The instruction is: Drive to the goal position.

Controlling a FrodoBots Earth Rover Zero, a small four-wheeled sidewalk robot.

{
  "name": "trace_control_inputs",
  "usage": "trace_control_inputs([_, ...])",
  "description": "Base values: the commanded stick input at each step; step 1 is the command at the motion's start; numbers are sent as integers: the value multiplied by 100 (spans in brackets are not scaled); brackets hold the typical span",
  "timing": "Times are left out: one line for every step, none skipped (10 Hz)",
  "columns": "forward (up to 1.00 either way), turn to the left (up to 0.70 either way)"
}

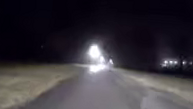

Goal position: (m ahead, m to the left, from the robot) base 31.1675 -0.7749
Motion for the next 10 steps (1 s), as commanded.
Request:
trace_control_inputs([100,9])
trace_control_inputs([100,11])
trace_control_inputs([100,10])
trace_control_inputs([100,10])
trace_control_inputs([100,9])
trace_control_inputs([100,5])
trace_control_inputs([100,4])
trace_control_inputs([100,4])
trace_control_inputs([100,5])
trace_control_inputs([100,5])
